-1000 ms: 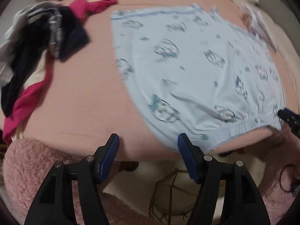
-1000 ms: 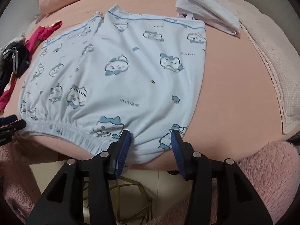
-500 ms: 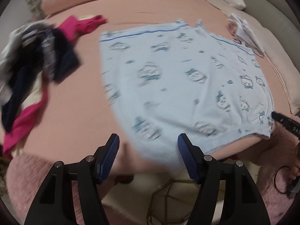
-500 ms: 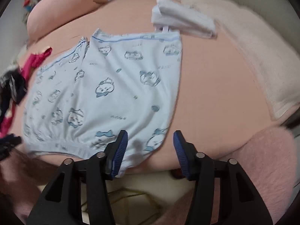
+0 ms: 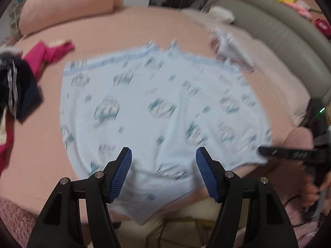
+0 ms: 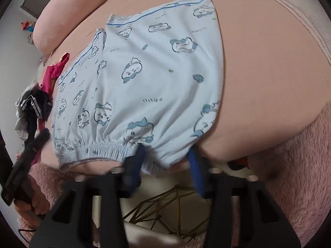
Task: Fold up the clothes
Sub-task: 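Grasp the cuff with the left gripper while the right gripper grasps the other cuff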
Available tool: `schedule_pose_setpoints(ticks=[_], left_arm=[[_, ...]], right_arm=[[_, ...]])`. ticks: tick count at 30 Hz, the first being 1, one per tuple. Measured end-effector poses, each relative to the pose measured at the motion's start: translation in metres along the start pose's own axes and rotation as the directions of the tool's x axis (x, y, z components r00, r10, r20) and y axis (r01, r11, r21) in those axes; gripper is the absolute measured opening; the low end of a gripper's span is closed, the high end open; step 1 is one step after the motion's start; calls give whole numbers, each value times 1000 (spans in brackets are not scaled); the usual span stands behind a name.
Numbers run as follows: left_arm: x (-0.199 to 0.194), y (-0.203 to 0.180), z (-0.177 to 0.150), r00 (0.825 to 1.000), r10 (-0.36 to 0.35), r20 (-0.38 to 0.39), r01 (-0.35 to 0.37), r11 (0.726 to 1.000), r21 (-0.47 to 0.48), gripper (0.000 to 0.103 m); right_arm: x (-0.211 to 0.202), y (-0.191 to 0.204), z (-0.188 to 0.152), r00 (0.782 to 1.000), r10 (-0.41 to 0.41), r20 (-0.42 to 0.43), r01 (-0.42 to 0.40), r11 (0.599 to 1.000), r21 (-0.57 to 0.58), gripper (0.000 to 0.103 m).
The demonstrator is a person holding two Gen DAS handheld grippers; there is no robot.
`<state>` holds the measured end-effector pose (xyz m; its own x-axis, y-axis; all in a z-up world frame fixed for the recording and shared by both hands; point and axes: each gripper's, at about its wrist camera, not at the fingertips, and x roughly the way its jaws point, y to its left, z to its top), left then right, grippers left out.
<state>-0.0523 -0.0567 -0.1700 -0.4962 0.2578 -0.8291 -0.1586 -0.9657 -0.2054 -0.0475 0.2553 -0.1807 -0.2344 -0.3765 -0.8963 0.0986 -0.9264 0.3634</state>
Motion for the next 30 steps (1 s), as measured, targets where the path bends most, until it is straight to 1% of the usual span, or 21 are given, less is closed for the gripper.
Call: schedule_pose_setpoints(ticks=[1, 2, 4, 8, 10, 11, 14, 16, 17, 19, 20, 21, 23, 25, 27, 30], left_arm=[[4, 4, -2, 1000, 6, -18, -6, 1000, -16, 68], [5, 10, -3, 1000, 3, -23, -4, 999, -40, 68], [5, 22, -2, 1000, -2, -22, 0, 996, -86, 68], [-7, 43, 0, 1000, -9, 12, 11, 986, -165, 68], [-13, 53, -3, 1000, -10, 28, 15, 980, -200, 68], [-16, 57, -4, 999, -9, 31, 16, 976, -215, 68], [-19, 67, -7, 999, -13, 36, 22, 966, -257, 68], [-21, 71, -7, 999, -22, 42, 33, 961, -273, 68], [-21, 72, -8, 999, -26, 42, 37, 960, -278, 68], [-18, 73, -9, 999, -30, 30, 37, 959, -282, 68], [-16, 71, -10, 999, -29, 20, 33, 960, -277, 68], [-14, 70, -10, 1000, -30, 11, 31, 962, -272, 68], [-10, 66, -8, 999, -39, 4, 39, 967, -253, 68], [-7, 62, -4, 999, -48, 4, 48, 971, -234, 68], [-4, 56, -2, 999, -50, 0, 49, 975, -217, 68], [-1, 51, -3, 999, -48, -14, 44, 979, -198, 68]], right_arm=[[1, 3, 1, 1000, 7, 0, -7, 1000, -3, 15], [3, 5, 8, 1000, 8, 5, -8, 1000, -12, 9], [-5, 14, 22, 999, 42, 17, -41, 999, -34, 7], [-12, 61, 63, 989, 140, 46, -133, 983, -128, 6], [-10, 98, 80, 985, 171, 40, -159, 965, -210, 6], [-5, 121, 85, 980, 196, 22, -184, 950, -254, 6], [16, 171, 88, 972, 229, -46, -231, 911, -342, 6], [36, 193, 79, 969, 220, -116, -248, 889, -386, 6], [46, 203, 73, 973, 188, -135, -227, 888, -399, 6], [43, 197, 64, 978, 169, -121, -204, 899, -389, 7], [35, 189, 59, 983, 158, -94, -182, 912, -369, 12], [25, 179, 54, 988, 143, -65, -157, 925, -347, 22], [2, 152, 45, 996, 86, -2, -82, 951, -298, 25], [-17, 117, 39, 999, 5, 39, 4, 974, -225, 32], [-31, 76, 34, 998, -52, 43, 56, 993, -106, 41], [-42, 27, 24, 998, -66, 21, 65, 997, 48, 43]])
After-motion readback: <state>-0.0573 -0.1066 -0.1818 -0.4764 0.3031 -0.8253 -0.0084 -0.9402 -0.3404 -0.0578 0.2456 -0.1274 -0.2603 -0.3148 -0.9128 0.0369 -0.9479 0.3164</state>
